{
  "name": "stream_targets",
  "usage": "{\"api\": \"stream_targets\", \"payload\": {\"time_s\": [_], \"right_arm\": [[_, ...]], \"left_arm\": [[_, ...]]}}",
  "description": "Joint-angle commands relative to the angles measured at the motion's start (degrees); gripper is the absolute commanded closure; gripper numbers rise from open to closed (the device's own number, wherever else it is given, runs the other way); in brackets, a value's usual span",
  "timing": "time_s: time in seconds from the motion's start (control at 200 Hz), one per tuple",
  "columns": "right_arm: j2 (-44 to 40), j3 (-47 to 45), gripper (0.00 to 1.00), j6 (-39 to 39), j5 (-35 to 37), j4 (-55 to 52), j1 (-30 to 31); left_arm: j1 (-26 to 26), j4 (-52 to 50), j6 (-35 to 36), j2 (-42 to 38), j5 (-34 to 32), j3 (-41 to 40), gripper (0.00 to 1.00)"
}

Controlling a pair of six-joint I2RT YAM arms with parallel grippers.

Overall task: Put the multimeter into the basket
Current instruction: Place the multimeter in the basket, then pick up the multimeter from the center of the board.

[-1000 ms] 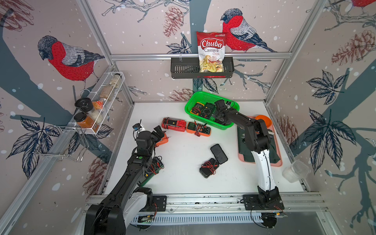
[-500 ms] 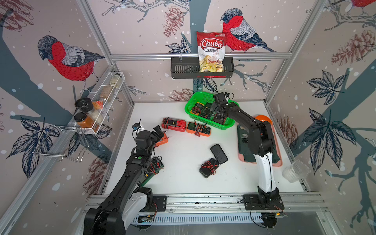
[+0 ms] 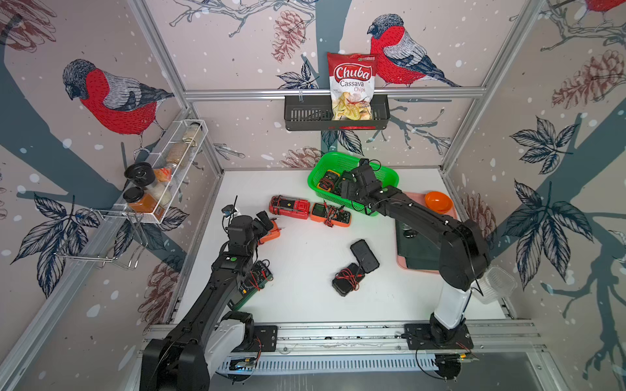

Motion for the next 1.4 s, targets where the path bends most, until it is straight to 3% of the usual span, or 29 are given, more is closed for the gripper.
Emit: {"api": "stream_targets", "payload": {"time_s": [0.0,0.18,0.435,0.68,0.921,1.261,1.396], "right_arm": [[-0.02,-1.33,0.0,-5.91,-4.37,2.46,2.66],[4.1,0.84,0.0,-10.49,-2.27,0.9,7.39],[9.08,5.29,0.0,-12.03,-3.7,-0.07,9.98],[9.55,5.39,0.0,-11.37,-5.67,0.22,10.16],[9.23,5.07,0.0,-11.32,-6.24,0.21,9.94],[12.6,9.08,0.07,-16.12,-24.25,7.05,9.56],[18.34,14.95,0.04,-17.35,-26.35,8.89,9.47]], "left_arm": [[0.13,1.07,-1.14,1.86,1.3,0.54,0.02],[0.13,3.37,-2.8,8.53,1.98,3.67,0.02],[0.96,0.74,-2.82,24.59,2.78,16.21,0.02],[2.83,-1.69,-4.01,39.22,10.83,27.27,0.07],[3.2,-2.49,-3.44,45.9,14.22,31.86,0.12],[5.35,-2.22,-3.05,51.38,17.92,34.74,0.31],[5.91,-2.25,-2.92,52.19,18.65,35.42,0.35]]}}
